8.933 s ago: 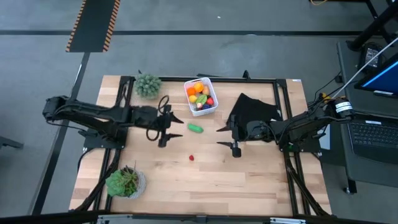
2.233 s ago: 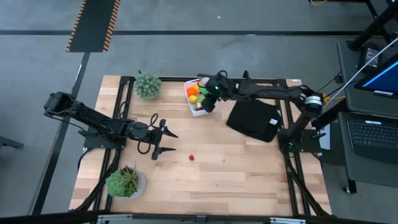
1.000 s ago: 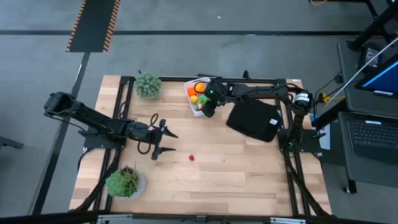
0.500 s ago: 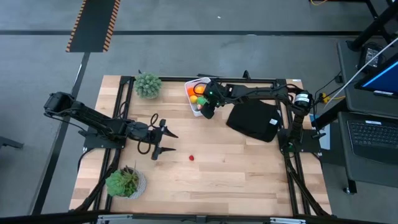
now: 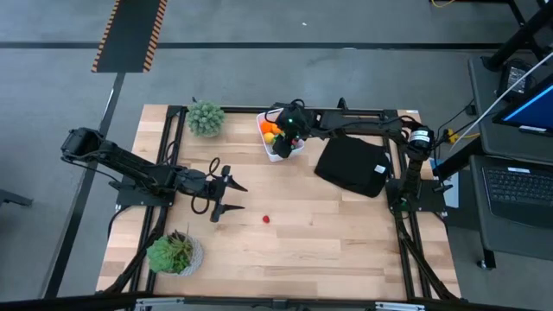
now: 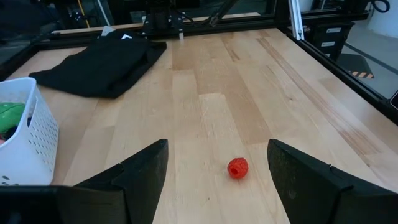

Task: Pick and placing Produce into tupperware
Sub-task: Put the raspberry into the basket

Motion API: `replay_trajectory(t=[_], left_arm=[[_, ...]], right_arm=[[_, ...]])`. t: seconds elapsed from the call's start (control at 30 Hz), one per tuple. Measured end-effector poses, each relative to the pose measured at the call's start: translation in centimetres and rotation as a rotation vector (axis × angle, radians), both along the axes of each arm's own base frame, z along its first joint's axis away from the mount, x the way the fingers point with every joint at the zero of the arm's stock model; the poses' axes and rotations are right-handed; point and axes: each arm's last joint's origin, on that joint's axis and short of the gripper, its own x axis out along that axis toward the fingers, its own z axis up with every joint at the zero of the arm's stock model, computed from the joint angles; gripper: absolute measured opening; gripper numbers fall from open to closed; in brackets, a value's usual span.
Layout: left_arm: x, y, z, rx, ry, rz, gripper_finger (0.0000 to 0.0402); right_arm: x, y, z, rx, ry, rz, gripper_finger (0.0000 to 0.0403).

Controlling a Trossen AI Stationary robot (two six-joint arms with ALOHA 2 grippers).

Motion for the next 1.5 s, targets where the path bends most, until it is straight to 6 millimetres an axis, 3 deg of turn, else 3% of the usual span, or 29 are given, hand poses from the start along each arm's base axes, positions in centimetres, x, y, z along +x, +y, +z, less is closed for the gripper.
replay_trajectory(t=[0.17,0.33,0.63,1.0,1.17,1.5], left_arm=[[0.0,0.0,0.0,0.0,0.002,0.0,0.0267],[0.0,-0.1,0.0,0.0,0.002,-0.003,0.0267],[-0.1,-0.5,0.0,-0.001,0.004,-0.025,0.0267],[0.0,-0.5,0.1,-0.04,0.007,-0.03,0.0267],[1.6,-1.2,0.8,-0.037,0.063,-0.061,0.0267],[7.4,-2.9,1.9,0.014,0.341,-0.095,0.0267]], right_arm=[[0.0,0.4,1.3,-0.042,-0.012,0.03,0.0218],[-0.8,2.8,2.4,-0.162,-0.031,0.055,0.0218],[-4.4,9.7,-0.5,-0.275,-0.264,0.209,0.0218],[-10.4,14.7,-3.2,-0.308,-0.457,0.367,0.0218],[-11.2,15.7,-4.1,-0.297,-0.442,0.408,0.0218],[-11.3,16.4,-4.2,-0.288,-0.434,0.437,0.0218]])
